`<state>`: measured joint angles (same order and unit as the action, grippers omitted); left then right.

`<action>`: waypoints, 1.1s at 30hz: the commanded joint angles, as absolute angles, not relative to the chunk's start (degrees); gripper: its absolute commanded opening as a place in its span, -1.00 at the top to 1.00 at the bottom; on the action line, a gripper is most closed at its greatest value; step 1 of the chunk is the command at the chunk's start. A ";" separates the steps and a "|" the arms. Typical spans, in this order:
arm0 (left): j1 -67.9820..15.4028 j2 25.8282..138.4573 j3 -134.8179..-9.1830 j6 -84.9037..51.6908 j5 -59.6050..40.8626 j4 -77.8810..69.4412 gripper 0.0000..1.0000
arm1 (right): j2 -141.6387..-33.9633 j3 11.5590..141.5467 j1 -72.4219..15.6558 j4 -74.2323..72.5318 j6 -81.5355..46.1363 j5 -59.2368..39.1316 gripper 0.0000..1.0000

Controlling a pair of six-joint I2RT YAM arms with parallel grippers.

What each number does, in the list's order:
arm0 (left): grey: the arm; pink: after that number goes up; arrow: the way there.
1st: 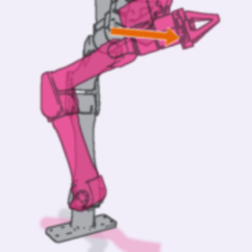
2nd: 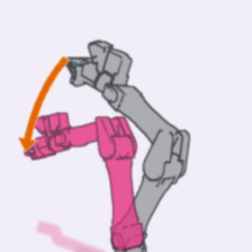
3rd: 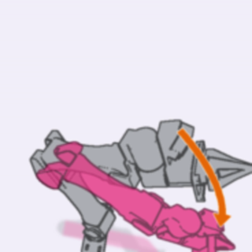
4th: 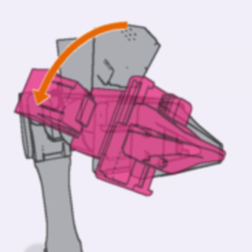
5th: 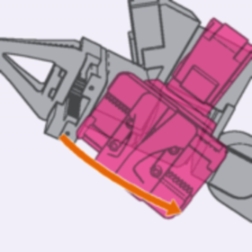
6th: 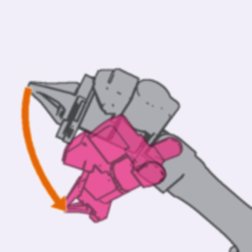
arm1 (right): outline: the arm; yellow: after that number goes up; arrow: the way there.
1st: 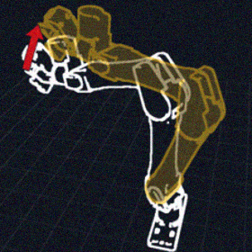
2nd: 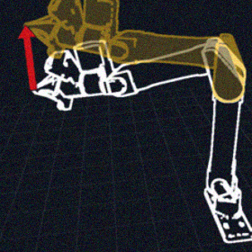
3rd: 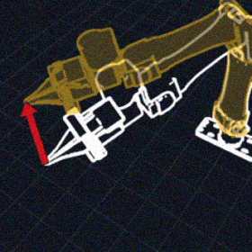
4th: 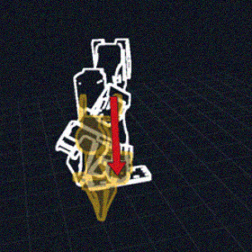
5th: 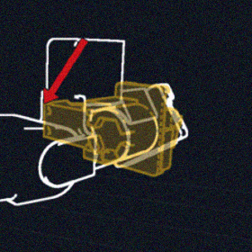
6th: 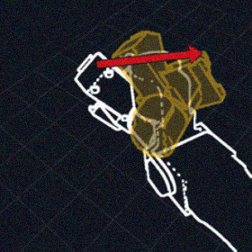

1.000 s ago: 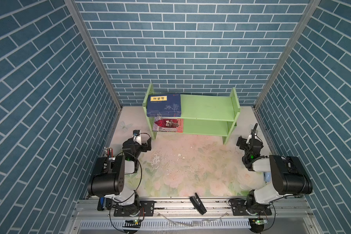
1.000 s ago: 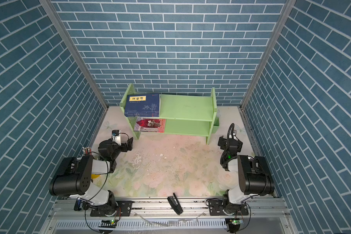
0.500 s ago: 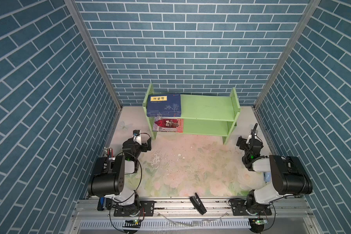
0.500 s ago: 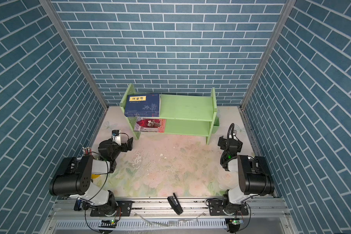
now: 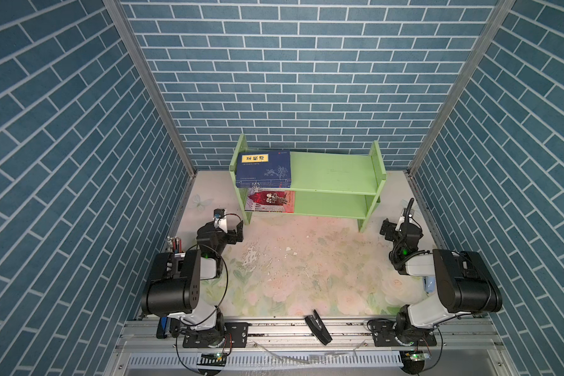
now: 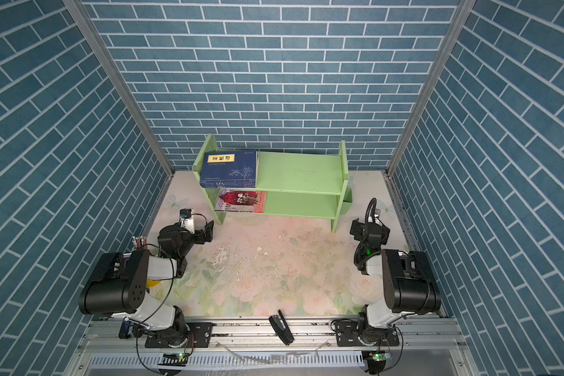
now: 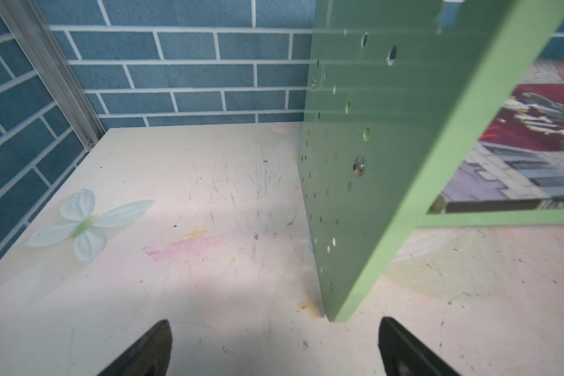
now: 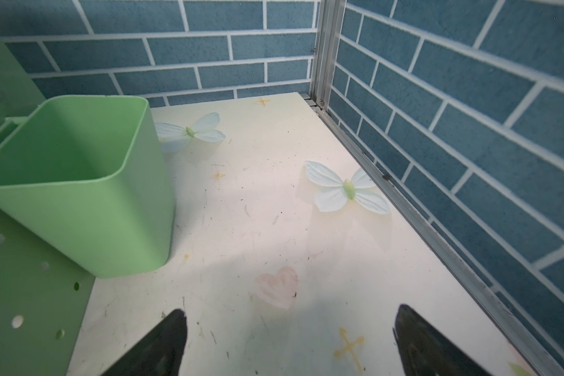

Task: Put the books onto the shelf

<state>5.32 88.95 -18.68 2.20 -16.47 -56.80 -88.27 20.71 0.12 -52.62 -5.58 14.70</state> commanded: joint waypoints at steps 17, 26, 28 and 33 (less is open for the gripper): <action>4.92 88.24 -19.42 2.72 -16.04 -56.23 -0.99 | -88.33 21.09 0.35 -52.77 -4.75 14.15 -0.98; 4.92 88.20 -19.42 2.72 -16.01 -56.20 -0.99 | -88.35 21.09 0.35 -52.74 -4.75 14.15 -0.98; 4.92 88.24 -19.38 2.72 -16.00 -56.19 -0.99 | -88.44 21.15 0.35 -52.67 -4.74 14.15 -0.98; 4.92 88.11 -19.42 2.72 -16.01 -56.16 -0.99 | -88.47 21.34 0.35 -52.33 -4.84 13.77 -0.98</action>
<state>5.30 88.95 -18.70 2.20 -16.47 -56.80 -88.27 20.71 0.12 -52.34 -5.58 14.46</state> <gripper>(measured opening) 0.996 0.989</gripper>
